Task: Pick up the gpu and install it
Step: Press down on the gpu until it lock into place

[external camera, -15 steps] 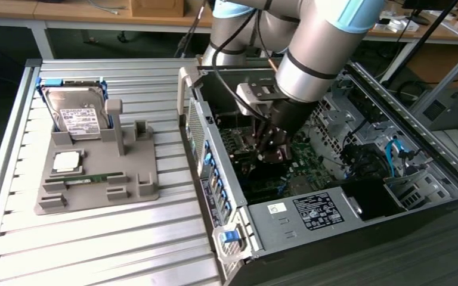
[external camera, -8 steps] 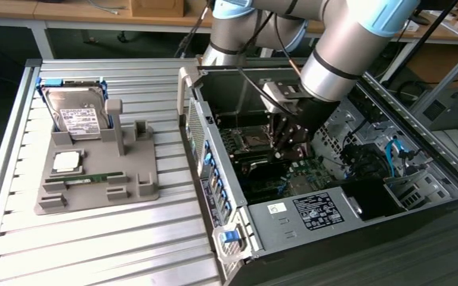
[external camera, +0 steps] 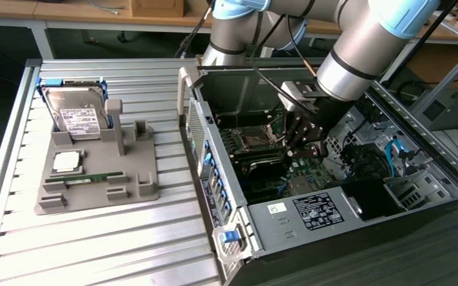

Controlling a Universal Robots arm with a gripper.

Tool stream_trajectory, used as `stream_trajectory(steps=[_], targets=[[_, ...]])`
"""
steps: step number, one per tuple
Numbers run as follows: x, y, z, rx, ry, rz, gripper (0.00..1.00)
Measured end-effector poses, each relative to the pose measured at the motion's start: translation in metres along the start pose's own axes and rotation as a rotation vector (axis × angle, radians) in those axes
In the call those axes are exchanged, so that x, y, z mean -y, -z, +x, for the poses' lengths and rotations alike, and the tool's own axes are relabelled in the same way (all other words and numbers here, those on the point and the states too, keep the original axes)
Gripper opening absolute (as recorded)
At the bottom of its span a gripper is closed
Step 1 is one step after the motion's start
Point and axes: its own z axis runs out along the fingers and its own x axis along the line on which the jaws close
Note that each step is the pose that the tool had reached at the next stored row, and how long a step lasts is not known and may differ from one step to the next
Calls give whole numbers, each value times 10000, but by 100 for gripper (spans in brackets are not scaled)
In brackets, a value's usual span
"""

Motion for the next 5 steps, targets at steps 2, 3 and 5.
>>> stream_trajectory(steps=[2, 3, 5], targets=[[0, 0, 0, 1, 0, 0, 11], [0, 0, 0, 0, 0, 0, 11], [0, 0, 0, 0, 0, 0, 11]])
